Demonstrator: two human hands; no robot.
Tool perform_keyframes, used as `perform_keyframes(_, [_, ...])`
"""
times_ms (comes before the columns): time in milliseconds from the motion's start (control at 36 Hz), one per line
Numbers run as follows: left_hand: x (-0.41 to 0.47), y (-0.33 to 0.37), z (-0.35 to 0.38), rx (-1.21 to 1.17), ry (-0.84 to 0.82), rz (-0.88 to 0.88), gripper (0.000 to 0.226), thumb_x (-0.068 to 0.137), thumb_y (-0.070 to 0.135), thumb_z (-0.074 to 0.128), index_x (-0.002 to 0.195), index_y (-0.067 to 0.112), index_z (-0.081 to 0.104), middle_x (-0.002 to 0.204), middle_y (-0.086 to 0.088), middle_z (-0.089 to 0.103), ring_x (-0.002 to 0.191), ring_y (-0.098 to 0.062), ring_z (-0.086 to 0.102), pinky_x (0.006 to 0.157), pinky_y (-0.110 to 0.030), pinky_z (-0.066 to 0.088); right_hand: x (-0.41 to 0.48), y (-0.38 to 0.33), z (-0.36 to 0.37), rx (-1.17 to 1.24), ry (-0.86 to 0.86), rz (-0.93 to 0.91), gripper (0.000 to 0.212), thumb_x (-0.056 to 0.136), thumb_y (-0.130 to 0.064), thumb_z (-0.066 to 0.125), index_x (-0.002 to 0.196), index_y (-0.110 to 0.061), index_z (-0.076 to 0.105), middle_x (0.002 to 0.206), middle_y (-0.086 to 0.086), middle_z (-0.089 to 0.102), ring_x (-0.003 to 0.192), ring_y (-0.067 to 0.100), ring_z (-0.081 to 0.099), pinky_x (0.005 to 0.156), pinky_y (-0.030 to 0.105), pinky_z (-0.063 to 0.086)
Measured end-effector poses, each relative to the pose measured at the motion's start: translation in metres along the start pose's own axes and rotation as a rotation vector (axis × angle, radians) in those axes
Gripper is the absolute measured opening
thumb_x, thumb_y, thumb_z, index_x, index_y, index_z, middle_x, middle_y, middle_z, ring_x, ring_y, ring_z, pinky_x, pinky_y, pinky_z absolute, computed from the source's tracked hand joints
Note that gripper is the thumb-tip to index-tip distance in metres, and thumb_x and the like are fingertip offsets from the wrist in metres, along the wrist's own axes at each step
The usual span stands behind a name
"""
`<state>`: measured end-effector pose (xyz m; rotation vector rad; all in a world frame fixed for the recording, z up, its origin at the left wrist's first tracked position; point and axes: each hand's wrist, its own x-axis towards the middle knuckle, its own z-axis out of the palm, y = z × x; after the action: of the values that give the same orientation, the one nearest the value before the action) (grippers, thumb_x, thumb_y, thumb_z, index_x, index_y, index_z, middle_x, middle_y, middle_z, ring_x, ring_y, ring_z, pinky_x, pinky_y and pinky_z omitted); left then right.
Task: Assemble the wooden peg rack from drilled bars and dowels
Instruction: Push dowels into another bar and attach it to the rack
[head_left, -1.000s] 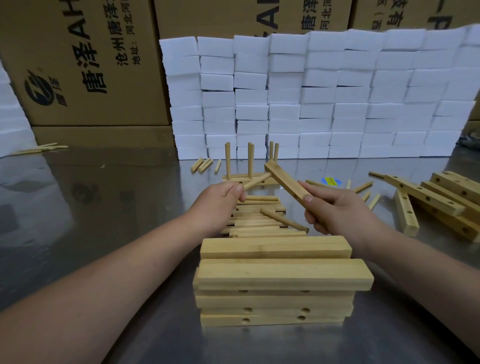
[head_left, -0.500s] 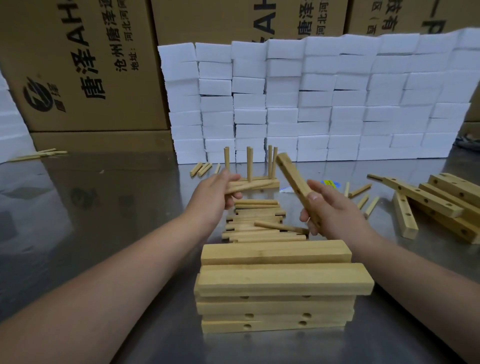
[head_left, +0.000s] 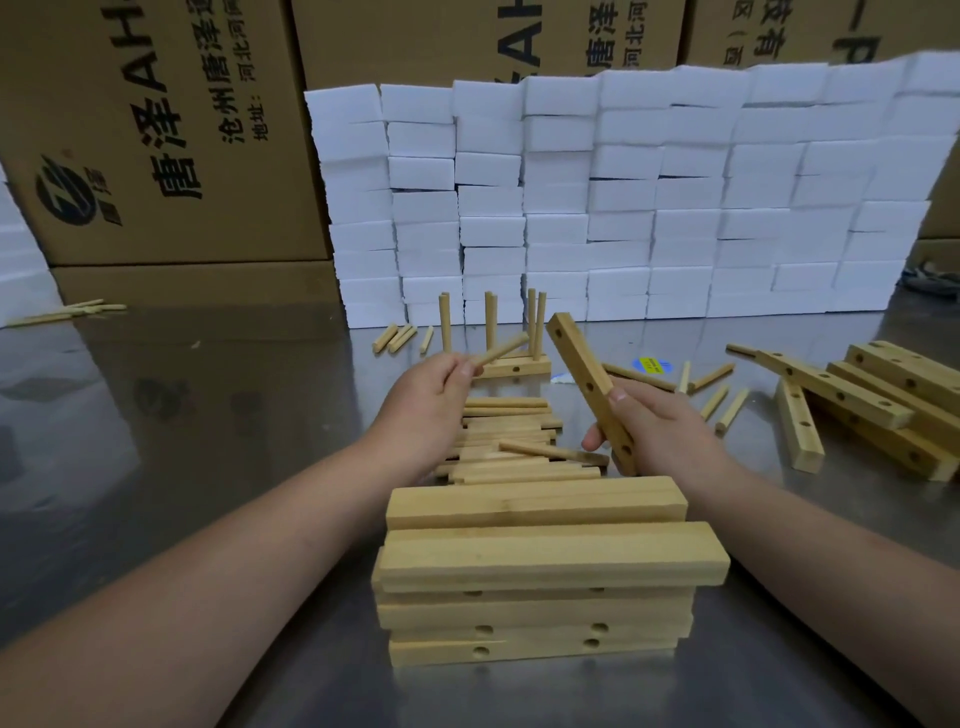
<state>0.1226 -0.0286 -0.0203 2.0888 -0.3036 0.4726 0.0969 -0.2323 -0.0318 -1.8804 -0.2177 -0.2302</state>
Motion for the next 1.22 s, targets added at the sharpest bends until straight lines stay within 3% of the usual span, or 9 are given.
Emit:
perform_keyframes(83, [-0.001,0.002,0.002,-0.056,0.000,-0.012,0.021,0.100,0.022,0.033,0.086,0.031,0.047,0.081,0.007,0.054,0.073,-0.008,0.049,0.050,-0.004,0.036,0.000,0.000,0.000,-0.061,0.000,-0.009,0.030,0.100,-0.027,0.035,0.087,-0.032,0.062,0.068,-0.008,0.067,0.054,0.002,0.050,0.056,0.022,0.037])
perform_keyframes(222, [-0.001,0.008,0.000,-0.250,0.020,-0.068,0.016,0.100,0.021,0.036,0.091,0.030,0.046,0.093,0.021,0.063,0.052,0.007,0.048,0.039,-0.004,0.034,-0.001,-0.002,0.000,-0.003,-0.035,0.000,0.027,0.100,-0.025,0.036,0.094,-0.032,0.061,0.064,-0.006,0.066,0.051,0.000,0.051,0.057,0.022,0.038])
perform_keyframes(306, [0.000,0.007,-0.002,-0.360,0.033,-0.117,0.013,0.093,0.021,0.053,0.090,0.032,0.059,0.096,0.022,0.061,0.075,0.017,0.053,0.050,0.001,0.037,-0.002,-0.003,0.000,-0.034,-0.052,-0.009,0.027,0.100,-0.024,0.036,0.098,-0.030,0.063,0.064,-0.007,0.065,0.047,-0.008,0.049,0.058,0.020,0.037])
perform_keyframes(417, [0.003,0.007,-0.004,-0.489,0.111,-0.195,0.013,0.089,0.010,0.059,0.085,0.022,0.064,0.072,0.008,0.061,0.061,-0.003,0.056,0.055,-0.013,0.044,-0.003,-0.003,0.000,-0.046,-0.057,-0.021,0.028,0.100,-0.025,0.037,0.099,-0.035,0.063,0.065,-0.006,0.065,0.055,-0.002,0.050,0.065,0.026,0.036])
perform_keyframes(528, [0.003,0.010,-0.007,-0.720,0.046,-0.267,0.013,0.090,0.003,0.053,0.089,0.014,0.060,0.061,0.001,0.064,0.055,-0.015,0.063,0.051,-0.022,0.050,-0.003,-0.004,0.000,-0.073,-0.059,-0.041,0.028,0.100,-0.024,0.037,0.097,-0.038,0.061,0.064,-0.009,0.065,0.052,-0.008,0.049,0.064,0.025,0.035])
perform_keyframes(667, [0.001,0.013,-0.006,-0.853,-0.053,-0.310,0.013,0.094,0.017,0.050,0.096,0.015,0.062,0.071,-0.001,0.070,0.058,-0.015,0.066,0.052,-0.022,0.052,-0.003,-0.005,-0.001,-0.092,-0.074,-0.048,0.028,0.099,-0.023,0.037,0.095,-0.034,0.063,0.064,-0.008,0.065,0.053,-0.007,0.050,0.065,0.026,0.036])
perform_keyframes(833, [0.000,0.014,-0.005,-1.035,-0.208,-0.375,0.042,0.098,0.034,0.032,0.102,0.008,0.064,0.090,-0.011,0.072,0.069,-0.022,0.069,0.057,-0.025,0.055,-0.005,-0.006,0.000,-0.057,-0.096,-0.067,0.030,0.099,-0.020,0.038,0.093,-0.037,0.062,0.062,-0.006,0.065,0.058,-0.003,0.055,0.065,0.024,0.039])
perform_keyframes(972, [0.000,0.015,-0.001,-0.821,-0.158,-0.342,0.018,0.095,0.008,0.046,0.107,0.009,0.060,0.079,-0.002,0.072,0.051,-0.007,0.058,0.052,-0.019,0.051,-0.006,-0.007,-0.001,-0.052,-0.134,-0.087,0.035,0.099,-0.020,0.037,0.089,-0.044,0.060,0.064,-0.005,0.065,0.062,-0.003,0.055,0.071,0.028,0.040])
perform_keyframes(1222, [-0.003,0.012,0.003,-0.282,-0.115,-0.160,0.020,0.092,0.018,0.055,0.097,0.032,0.067,0.072,0.017,0.069,0.046,0.007,0.048,0.058,-0.019,0.042,-0.006,-0.007,-0.001,-0.087,-0.143,-0.123,0.037,0.099,-0.021,0.038,0.089,-0.051,0.057,0.065,-0.007,0.065,0.065,-0.002,0.055,0.072,0.028,0.041])
